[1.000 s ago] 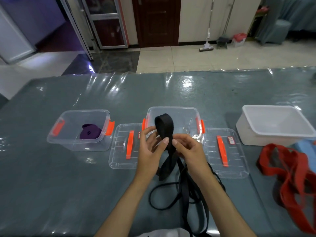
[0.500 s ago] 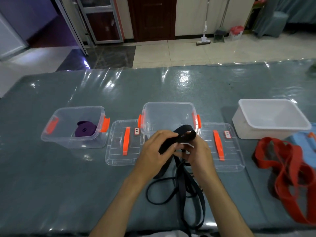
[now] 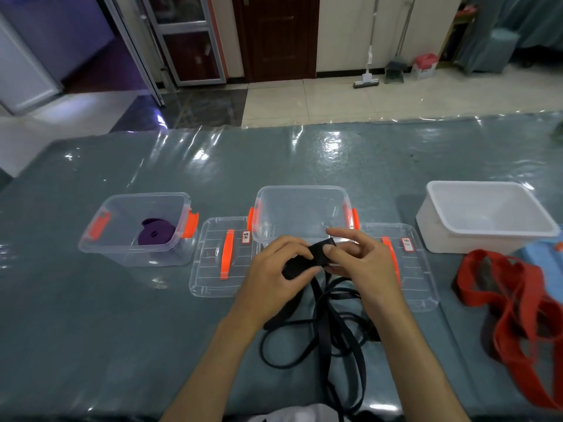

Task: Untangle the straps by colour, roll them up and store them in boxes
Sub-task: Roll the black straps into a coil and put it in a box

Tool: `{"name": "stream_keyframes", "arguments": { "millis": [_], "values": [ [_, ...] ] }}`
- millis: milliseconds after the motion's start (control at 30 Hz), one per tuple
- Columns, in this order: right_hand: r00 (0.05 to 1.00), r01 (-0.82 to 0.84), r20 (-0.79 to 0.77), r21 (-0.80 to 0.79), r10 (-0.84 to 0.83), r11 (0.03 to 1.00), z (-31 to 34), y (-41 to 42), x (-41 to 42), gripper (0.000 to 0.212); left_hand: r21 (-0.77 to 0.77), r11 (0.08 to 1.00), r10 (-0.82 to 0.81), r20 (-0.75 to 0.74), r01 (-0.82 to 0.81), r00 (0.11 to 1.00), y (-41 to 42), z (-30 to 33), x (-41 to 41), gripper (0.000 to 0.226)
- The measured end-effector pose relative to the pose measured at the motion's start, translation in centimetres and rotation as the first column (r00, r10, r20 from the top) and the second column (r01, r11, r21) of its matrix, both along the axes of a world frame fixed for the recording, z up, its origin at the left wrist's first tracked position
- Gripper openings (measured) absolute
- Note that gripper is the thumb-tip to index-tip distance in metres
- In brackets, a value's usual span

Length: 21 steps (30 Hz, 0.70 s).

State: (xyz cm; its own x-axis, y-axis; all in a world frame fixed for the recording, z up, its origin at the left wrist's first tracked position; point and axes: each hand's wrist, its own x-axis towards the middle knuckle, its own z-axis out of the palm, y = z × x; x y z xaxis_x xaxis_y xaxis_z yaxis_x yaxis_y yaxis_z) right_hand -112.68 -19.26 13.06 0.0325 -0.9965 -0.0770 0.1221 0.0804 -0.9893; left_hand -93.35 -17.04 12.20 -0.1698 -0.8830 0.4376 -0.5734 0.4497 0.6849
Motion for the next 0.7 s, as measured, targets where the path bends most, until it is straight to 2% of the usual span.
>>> {"name": "stream_keyframes", "arguments": {
  "millis": [167, 267, 367, 467, 533, 600, 700],
  "values": [
    [0.988, -0.07, -0.144, -0.125, 0.052, 0.99, 1.4, -0.1, -0.1, 0.031, 0.102, 0.992, 0.083, -0.077, -0.075, 0.994, -0.2, 0.5, 0.4, 0.038],
    [0.952, -0.087, -0.304, -0.199, 0.023, 0.976, 1.7, -0.5, 0.3, 0.026, 0.055, 0.995, 0.088, -0.056, -0.085, 0.995, -0.3, 0.7, 0.8, 0.051],
    [0.938, -0.092, -0.345, -0.243, 0.002, 0.966, 1.6, -0.9, 0.8, 0.025, -0.047, 0.995, 0.089, -0.015, -0.09, 0.996, -0.8, 0.8, 1.0, 0.045],
    [0.938, -0.101, -0.346, -0.277, -0.001, 0.955, 1.4, -1.3, 0.9, 0.023, -0.07, 0.996, 0.055, -0.005, -0.055, 0.998, -1.3, 0.8, 1.1, 0.038],
    [0.963, -0.076, -0.269, -0.221, 0.014, 0.972, 1.3, -1.5, 0.8, 0.022, -0.07, 0.997, 0.044, -0.016, -0.045, 0.999, -1.6, 0.9, 0.8, 0.038],
    [0.994, -0.057, -0.096, -0.124, 0.045, 0.991, 1.4, -1.7, 0.9, 0.019, -0.043, 0.998, 0.035, -0.039, -0.036, 0.999, -2.0, 0.9, 0.6, 0.038],
    [0.983, -0.085, 0.166, 0.038, 0.078, 0.996, 1.4, -1.9, 1.0, 0.012, 0.043, 0.999, -0.008, -0.064, 0.011, 0.998, -2.7, 1.0, 1.4, 0.04]
  ]
}}
